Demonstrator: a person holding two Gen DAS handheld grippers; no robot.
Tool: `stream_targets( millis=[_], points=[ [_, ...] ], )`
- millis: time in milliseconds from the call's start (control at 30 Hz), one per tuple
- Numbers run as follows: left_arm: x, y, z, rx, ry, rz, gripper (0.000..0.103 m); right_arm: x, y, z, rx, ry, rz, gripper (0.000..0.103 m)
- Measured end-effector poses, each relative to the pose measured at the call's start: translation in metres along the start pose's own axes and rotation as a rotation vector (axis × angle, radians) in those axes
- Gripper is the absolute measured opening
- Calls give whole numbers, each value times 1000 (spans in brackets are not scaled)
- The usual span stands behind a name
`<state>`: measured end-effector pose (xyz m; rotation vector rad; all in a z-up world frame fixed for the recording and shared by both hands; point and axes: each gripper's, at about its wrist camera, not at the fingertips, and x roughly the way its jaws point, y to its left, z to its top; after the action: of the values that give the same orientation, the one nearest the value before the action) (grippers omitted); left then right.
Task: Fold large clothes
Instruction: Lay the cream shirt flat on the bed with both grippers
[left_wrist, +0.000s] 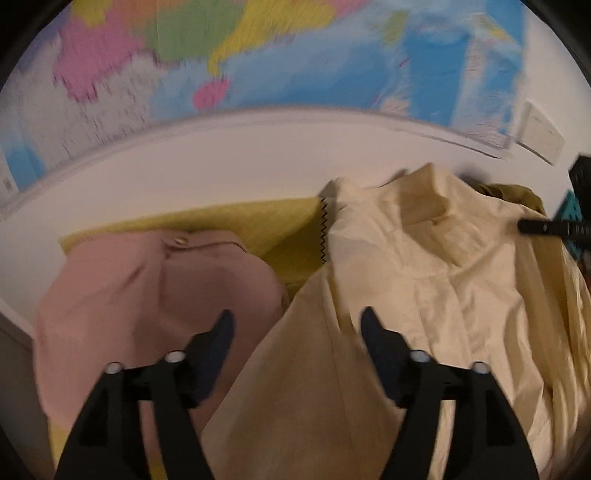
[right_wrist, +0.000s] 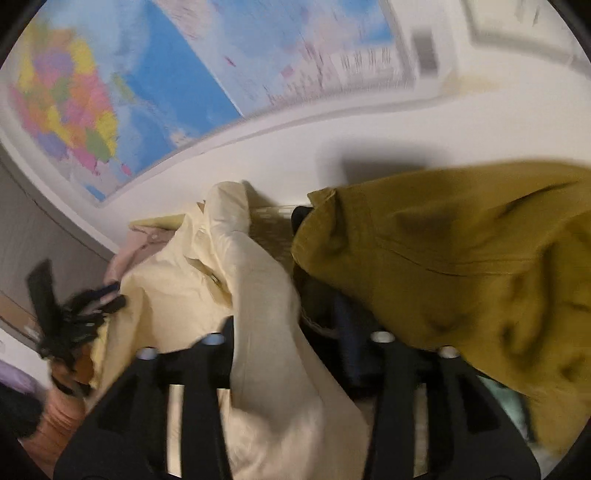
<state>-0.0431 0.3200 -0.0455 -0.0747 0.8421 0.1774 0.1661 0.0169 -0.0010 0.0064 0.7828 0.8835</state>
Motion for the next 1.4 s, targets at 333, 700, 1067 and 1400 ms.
stream_targets(
  millis=[333, 700, 1067, 1400],
  points=[
    [-100, -51, -67, 266, -42, -161, 91, -123, 40, -125, -228, -69, -58, 92],
    [-67, -48, -111, 211, 102, -54, 11, -106, -20, -225, -28, 88, 29, 15],
    [-102, 68, -46, -43, -50, 175, 8, -198, -75, -153, 52, -203, -199, 7],
    [-69, 110, -68, -107, -15, 355, 63, -143, -144, -186, 256, -115, -215, 74]
  ],
)
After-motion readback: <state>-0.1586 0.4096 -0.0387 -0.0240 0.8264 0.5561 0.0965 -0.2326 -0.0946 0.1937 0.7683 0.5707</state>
